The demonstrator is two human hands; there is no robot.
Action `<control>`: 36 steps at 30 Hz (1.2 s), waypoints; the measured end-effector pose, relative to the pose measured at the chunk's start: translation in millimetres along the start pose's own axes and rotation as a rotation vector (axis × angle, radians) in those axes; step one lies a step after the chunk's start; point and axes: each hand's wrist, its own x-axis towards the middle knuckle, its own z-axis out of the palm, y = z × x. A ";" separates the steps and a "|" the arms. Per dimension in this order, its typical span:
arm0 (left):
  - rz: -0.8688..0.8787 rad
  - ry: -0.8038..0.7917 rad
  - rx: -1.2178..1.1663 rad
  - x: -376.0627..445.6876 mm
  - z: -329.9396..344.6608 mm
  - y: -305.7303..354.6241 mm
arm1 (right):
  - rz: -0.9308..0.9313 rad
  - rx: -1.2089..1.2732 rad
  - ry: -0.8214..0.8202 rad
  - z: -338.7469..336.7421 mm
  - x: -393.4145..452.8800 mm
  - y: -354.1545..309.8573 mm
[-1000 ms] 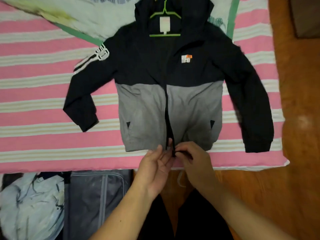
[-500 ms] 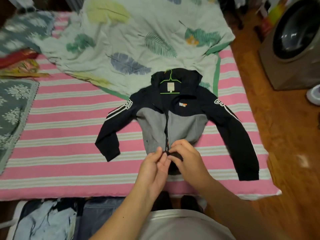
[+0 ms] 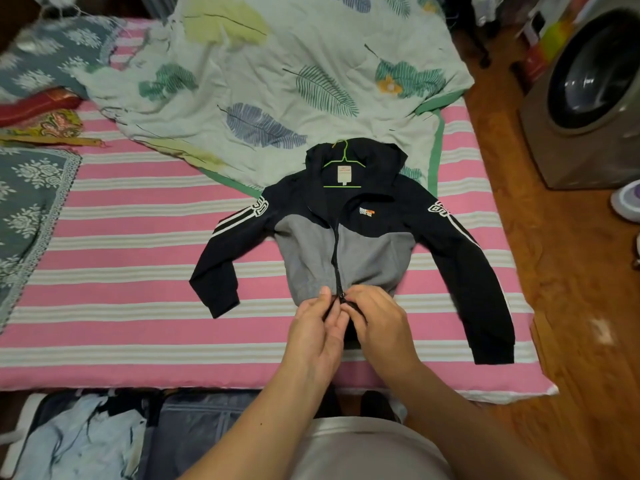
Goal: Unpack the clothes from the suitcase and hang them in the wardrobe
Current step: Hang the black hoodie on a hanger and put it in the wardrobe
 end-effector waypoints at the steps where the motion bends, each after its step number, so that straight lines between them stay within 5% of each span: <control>1: 0.002 0.006 0.005 -0.5 -0.7 -0.6 | -0.001 -0.007 -0.003 0.2 -0.8 -0.5; 36: 0.030 0.047 0.063 -7.0 -14.6 -9.3 | -0.072 -0.172 -0.105 -4.7 -16.0 -8.4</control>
